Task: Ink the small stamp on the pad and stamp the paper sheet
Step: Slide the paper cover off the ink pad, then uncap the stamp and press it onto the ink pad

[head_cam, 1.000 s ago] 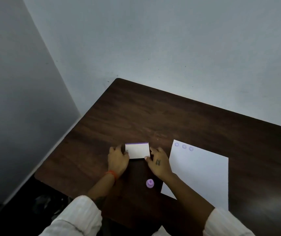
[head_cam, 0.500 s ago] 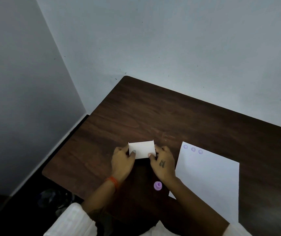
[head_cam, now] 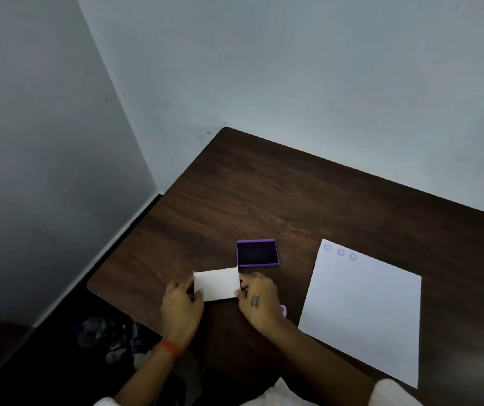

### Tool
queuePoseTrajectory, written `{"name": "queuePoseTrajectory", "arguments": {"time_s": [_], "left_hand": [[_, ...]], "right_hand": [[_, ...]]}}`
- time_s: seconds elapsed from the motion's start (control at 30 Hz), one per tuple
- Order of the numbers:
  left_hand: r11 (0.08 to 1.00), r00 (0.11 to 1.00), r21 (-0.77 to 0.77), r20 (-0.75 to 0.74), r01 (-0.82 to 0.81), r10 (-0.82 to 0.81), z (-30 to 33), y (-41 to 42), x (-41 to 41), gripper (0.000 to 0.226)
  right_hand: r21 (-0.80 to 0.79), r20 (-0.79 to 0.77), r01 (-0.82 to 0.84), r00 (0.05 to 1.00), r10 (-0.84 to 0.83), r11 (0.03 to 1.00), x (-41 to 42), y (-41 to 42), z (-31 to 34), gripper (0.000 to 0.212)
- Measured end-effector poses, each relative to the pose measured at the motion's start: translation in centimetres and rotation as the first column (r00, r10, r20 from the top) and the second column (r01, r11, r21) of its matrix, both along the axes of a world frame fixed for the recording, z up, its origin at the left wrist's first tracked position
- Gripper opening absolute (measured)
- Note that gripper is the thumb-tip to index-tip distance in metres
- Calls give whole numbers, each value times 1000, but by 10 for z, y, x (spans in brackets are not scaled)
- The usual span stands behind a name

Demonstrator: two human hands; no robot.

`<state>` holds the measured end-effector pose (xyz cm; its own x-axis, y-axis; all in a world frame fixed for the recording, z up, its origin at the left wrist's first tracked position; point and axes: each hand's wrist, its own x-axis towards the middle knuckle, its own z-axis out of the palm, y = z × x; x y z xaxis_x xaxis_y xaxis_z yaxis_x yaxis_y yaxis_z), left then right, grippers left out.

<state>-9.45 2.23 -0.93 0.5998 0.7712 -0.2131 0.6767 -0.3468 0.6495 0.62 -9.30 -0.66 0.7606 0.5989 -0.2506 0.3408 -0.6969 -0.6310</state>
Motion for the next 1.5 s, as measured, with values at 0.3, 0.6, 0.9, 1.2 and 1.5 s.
{"name": "queuePoseTrajectory", "arguments": {"time_s": [0.3,0.6,0.9,1.2,1.5], "left_hand": [[1000,998,-16,-51,-26,25,-7,2,3,45],[919,900,38,188,393,-393,0,-28,26,64],[763,762,-27,95,646,-641,-15,-66,38,61],[785,779,-17,140,619,-611,-20,-78,44,22],[800,847,-375,449,468,-286,-2,-80,47,24]], "right_hand": [[-14,-43,-11,999,10,1000,2,2,-3,36],[262,-115,339,941,-319,904,42,-50,34,32],[172,-183,271,954,-239,947,1,-88,10,38],[159,-78,135,989,-124,978,1,-93,5,33],[205,-456,485,816,-356,850,16,-94,15,25]]}}
